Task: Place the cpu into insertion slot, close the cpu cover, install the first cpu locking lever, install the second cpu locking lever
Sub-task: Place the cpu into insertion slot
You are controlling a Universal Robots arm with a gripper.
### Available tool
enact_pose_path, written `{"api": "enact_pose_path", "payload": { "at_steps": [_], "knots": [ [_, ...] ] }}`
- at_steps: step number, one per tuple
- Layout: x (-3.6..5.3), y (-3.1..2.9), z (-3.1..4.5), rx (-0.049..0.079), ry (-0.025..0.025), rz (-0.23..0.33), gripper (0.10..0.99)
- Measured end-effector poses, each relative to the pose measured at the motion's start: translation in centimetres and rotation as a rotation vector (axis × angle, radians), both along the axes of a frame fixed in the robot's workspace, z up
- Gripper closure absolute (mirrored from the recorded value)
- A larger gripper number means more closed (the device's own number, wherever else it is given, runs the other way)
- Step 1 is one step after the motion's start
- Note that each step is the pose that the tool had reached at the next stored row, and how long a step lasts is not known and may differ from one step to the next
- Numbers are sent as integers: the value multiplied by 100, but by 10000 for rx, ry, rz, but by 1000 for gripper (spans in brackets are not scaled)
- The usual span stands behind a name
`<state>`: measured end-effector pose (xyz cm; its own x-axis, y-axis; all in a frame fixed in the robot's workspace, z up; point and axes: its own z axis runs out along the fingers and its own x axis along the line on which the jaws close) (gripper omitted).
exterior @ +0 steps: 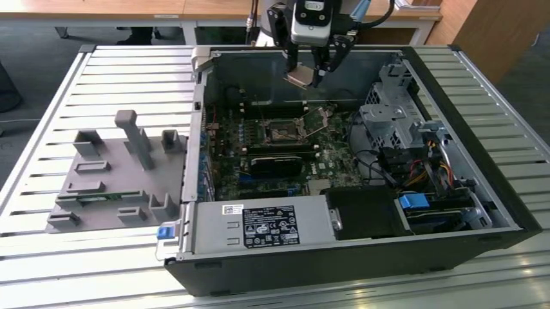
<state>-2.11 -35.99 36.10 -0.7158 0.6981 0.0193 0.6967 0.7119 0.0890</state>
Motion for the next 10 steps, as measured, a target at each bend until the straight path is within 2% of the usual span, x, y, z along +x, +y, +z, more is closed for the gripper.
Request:
{"api": "enact_pose_path", "payload": {
  "at_steps": [10],
  "knots": [
    [0,0,-5,1,-1,-362,545]
  ]
}}
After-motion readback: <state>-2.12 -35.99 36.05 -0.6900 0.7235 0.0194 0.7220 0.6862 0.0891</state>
